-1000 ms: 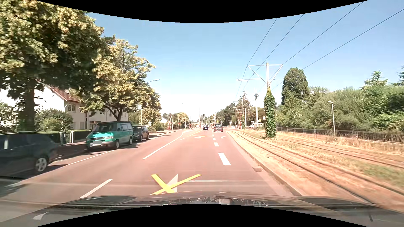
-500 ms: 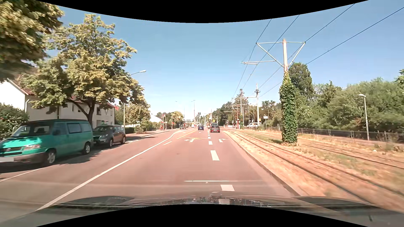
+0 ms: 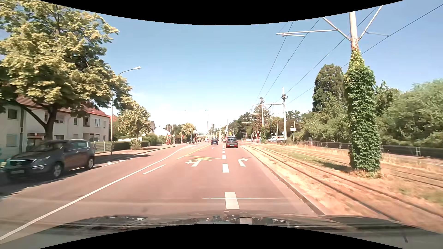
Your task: Follow the waypoints while adhering to traffic rules and regulations
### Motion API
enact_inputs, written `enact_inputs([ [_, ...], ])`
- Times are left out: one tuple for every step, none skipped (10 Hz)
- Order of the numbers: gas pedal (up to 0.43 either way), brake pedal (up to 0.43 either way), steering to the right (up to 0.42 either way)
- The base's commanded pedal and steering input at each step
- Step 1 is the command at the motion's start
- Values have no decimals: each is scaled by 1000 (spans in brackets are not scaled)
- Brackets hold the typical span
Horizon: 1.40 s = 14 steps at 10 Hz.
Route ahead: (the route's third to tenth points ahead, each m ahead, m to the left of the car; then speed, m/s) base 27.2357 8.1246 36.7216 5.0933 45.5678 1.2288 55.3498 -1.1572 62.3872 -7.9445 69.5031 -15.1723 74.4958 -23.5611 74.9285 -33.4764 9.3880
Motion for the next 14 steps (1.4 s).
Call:
enact_inputs([
  [0, 183, 21],
  [0, 183, 20],
  [0, 195, 20],
  [0, 201, 19],
  [0, 201, 19],
  [0, 207, 19],
  [0, 201, 18],
  [0, 201, 16],
  [0, 189, 15],
  [0, 152, 13],
  [0, 110, 10],
  [0, 73, 6],
  [0, 30, 4],
  [0, 0, 3],
])
